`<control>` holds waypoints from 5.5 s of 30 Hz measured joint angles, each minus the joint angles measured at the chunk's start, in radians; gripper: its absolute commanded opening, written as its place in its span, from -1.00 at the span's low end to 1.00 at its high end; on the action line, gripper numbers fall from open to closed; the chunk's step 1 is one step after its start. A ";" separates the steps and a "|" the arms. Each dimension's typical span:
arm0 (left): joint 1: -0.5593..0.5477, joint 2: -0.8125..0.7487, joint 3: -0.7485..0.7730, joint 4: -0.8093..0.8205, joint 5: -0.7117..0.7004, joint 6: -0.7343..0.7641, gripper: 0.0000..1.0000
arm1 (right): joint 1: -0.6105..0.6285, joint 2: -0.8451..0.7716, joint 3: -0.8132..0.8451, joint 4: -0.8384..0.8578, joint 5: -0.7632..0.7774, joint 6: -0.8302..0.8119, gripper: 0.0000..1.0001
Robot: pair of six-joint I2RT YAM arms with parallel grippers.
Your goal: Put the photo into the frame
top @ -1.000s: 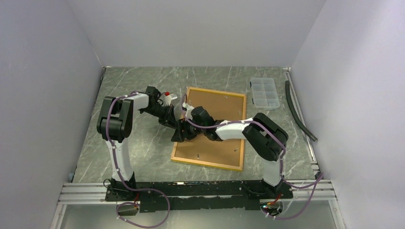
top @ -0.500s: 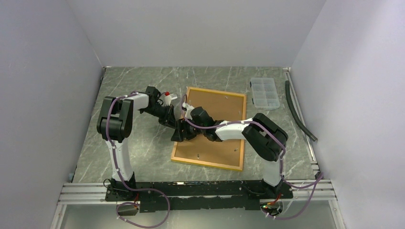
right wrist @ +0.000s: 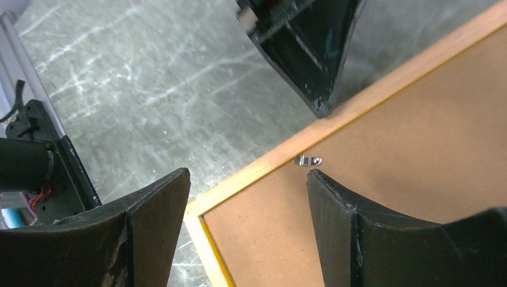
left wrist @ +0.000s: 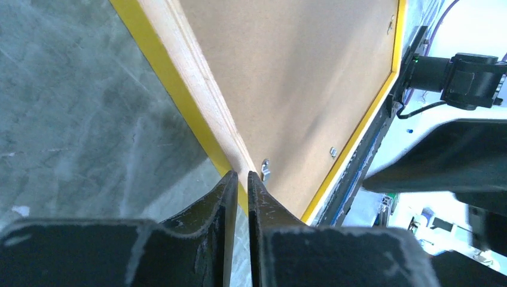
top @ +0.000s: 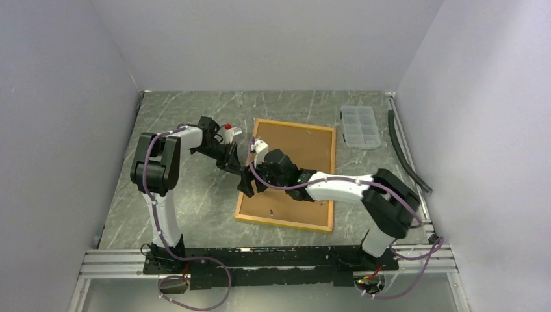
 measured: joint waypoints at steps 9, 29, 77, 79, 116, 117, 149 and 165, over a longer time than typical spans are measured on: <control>0.003 -0.062 -0.021 0.005 0.002 -0.008 -0.59 | 0.039 -0.175 -0.072 -0.029 0.217 -0.339 0.77; 0.008 -0.045 -0.102 0.063 0.029 -0.053 -0.68 | 0.087 0.060 -0.085 0.093 0.349 -0.747 0.73; 0.017 -0.034 -0.106 0.088 0.044 -0.068 -0.77 | 0.090 0.166 -0.119 0.377 0.354 -0.602 0.58; 0.014 -0.033 -0.106 0.088 0.044 -0.068 -0.77 | 0.090 0.154 -0.137 0.383 0.342 -0.587 0.58; 0.116 0.093 0.376 -0.032 0.018 -0.138 0.14 | -0.267 -0.032 0.067 0.190 -0.048 -0.237 0.75; 0.104 0.111 0.379 -0.025 0.018 -0.151 0.11 | -0.297 -0.010 0.084 0.189 -0.085 -0.202 0.72; 0.023 0.326 0.472 0.140 -0.001 -0.339 -0.63 | -0.494 0.562 0.574 0.052 -0.373 0.137 0.64; 0.023 0.326 0.467 0.150 0.012 -0.339 -0.74 | -0.490 0.603 0.631 0.020 -0.446 0.137 0.59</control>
